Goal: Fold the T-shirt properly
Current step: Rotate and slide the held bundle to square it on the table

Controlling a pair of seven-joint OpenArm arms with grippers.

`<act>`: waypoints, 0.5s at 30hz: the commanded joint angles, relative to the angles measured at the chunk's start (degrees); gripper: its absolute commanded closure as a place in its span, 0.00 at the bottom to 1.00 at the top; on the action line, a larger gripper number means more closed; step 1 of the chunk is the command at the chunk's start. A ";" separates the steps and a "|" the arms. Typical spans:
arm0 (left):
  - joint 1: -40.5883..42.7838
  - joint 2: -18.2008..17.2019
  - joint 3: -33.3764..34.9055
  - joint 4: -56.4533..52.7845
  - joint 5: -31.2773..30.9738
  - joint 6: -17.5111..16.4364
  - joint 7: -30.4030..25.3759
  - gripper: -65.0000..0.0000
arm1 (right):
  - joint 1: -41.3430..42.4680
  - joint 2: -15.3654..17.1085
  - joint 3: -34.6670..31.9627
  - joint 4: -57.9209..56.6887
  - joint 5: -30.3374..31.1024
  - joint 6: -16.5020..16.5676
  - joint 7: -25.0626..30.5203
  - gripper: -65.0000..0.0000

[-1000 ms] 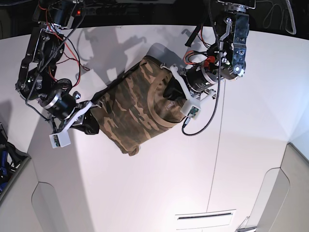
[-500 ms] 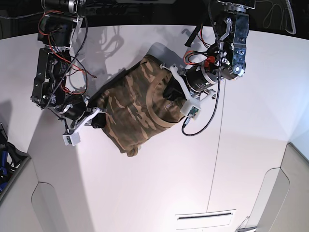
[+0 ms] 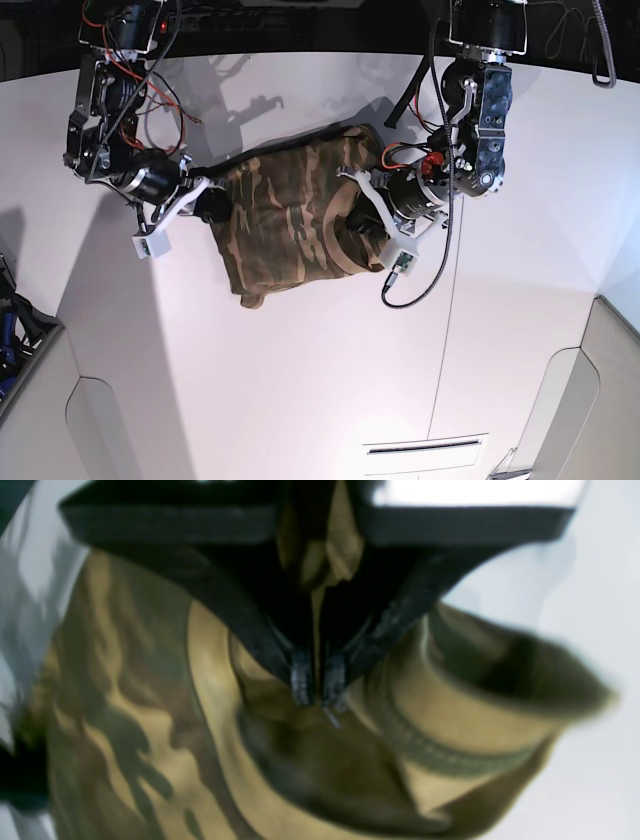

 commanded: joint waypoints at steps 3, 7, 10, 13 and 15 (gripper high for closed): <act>-3.08 -0.17 0.02 0.15 0.04 0.07 -0.07 0.94 | -2.47 0.11 -0.22 5.11 2.27 0.61 -0.42 1.00; -5.29 -0.22 0.02 0.39 -1.16 -0.31 0.76 0.94 | -3.54 0.13 -0.11 8.87 2.38 0.59 -0.52 1.00; -5.22 -1.11 0.02 3.08 -5.75 -2.82 2.78 0.94 | -2.34 0.13 -0.04 10.54 2.34 0.59 -0.15 1.00; -4.11 -2.34 0.00 7.74 -7.15 -2.78 3.87 0.94 | 0.02 0.11 -0.04 10.88 2.03 0.57 -0.13 1.00; -2.62 -3.65 0.00 10.88 -7.13 -2.78 4.04 0.94 | 2.01 0.11 -0.04 10.86 0.70 0.55 0.52 1.00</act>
